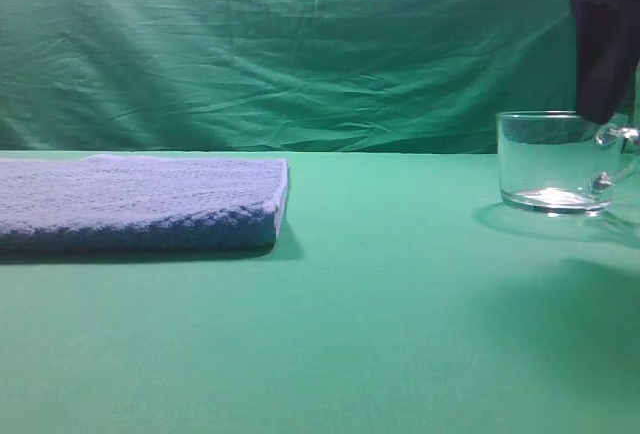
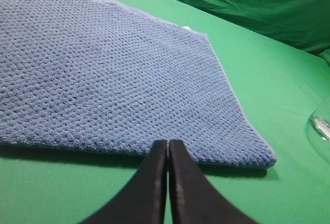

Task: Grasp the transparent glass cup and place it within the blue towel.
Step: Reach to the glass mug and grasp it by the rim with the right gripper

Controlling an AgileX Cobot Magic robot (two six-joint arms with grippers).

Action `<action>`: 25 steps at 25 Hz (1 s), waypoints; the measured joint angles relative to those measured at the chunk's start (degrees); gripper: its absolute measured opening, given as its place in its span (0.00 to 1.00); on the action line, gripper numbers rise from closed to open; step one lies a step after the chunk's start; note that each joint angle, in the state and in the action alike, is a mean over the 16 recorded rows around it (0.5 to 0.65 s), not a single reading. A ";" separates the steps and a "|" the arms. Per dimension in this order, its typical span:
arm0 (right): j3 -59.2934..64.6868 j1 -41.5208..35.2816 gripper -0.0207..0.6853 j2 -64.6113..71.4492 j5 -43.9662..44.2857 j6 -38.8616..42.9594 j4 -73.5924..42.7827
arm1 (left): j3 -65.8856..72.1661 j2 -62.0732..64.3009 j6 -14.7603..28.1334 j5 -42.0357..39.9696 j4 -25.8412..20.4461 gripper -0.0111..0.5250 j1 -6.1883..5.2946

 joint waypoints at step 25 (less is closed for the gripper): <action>-20.63 12.95 0.18 6.15 -0.80 -4.30 1.85 | 0.00 0.00 0.00 0.00 0.00 0.02 0.00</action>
